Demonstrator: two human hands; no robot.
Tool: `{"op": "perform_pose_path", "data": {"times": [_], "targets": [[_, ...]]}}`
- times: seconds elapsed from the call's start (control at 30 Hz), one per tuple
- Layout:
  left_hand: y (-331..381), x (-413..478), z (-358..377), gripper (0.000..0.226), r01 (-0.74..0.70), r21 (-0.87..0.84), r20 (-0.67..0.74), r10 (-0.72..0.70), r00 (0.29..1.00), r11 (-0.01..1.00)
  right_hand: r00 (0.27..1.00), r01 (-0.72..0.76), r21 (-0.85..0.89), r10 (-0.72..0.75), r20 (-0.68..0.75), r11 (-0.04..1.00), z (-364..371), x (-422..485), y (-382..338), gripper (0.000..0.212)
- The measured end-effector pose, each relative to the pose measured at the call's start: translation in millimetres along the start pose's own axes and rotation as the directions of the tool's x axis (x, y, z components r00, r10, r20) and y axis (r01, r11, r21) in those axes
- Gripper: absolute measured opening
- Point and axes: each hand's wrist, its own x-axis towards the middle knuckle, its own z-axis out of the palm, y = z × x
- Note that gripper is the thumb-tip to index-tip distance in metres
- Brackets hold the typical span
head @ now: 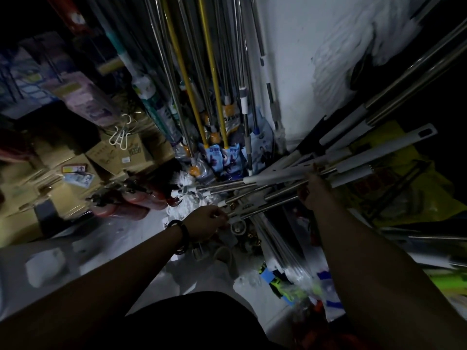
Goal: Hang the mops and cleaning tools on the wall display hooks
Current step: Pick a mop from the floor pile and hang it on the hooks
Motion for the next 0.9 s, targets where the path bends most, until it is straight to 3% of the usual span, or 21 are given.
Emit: {"op": "perform_pose_path", "data": {"times": [0.1,0.23,0.4,0.5,0.6,0.67,0.77,0.9], "targets": [[-4.4,2.7,2.1,0.015,-0.006,0.016,0.004,0.006,1.0,1.0,0.999,0.023,-0.122,-0.028,-0.04,0.992,2.6,-16.2,22.4,0.031],[-5.3,1.0,4.7,0.025,-0.019,0.054,0.027,0.018,0.999,0.998,0.988,-0.008,-0.121,0.026,0.149,0.993,19.3,-42.8,72.5,0.057],[-10.5,-7.4,5.8,0.028,-0.031,0.114,0.016,0.03,0.999,0.993,0.964,0.006,-0.197,0.047,0.262,0.98,56.9,-85.9,140.5,0.047],[-20.3,-16.2,3.2,0.026,0.0,0.079,0.003,-0.001,1.0,0.997,0.96,0.116,-0.272,-0.038,0.276,0.955,75.0,-108.5,171.5,0.047],[-40.1,-29.4,-4.1,0.027,0.037,0.062,0.002,-0.038,0.999,0.997,0.968,0.157,-0.481,-0.039,0.246,0.863,78.8,-81.8,225.0,0.074],[-56.4,-39.4,-12.8,0.029,0.065,0.075,0.016,-0.066,0.998,0.995,0.971,0.175,-0.377,-0.098,0.216,0.909,85.6,-67.4,257.4,0.091],[-84.9,-54.1,-30.6,0.022,0.146,-0.005,0.058,-0.146,0.988,0.989,0.974,0.218,-0.422,-0.165,0.159,0.88,103.6,-154.4,237.1,0.069],[-125.2,-70.7,-61.1,0.026,0.159,-0.014,0.044,-0.158,0.986,0.987,0.944,0.322,-0.47,-0.239,0.229,0.822,120.6,-225.5,238.4,0.041]]}}
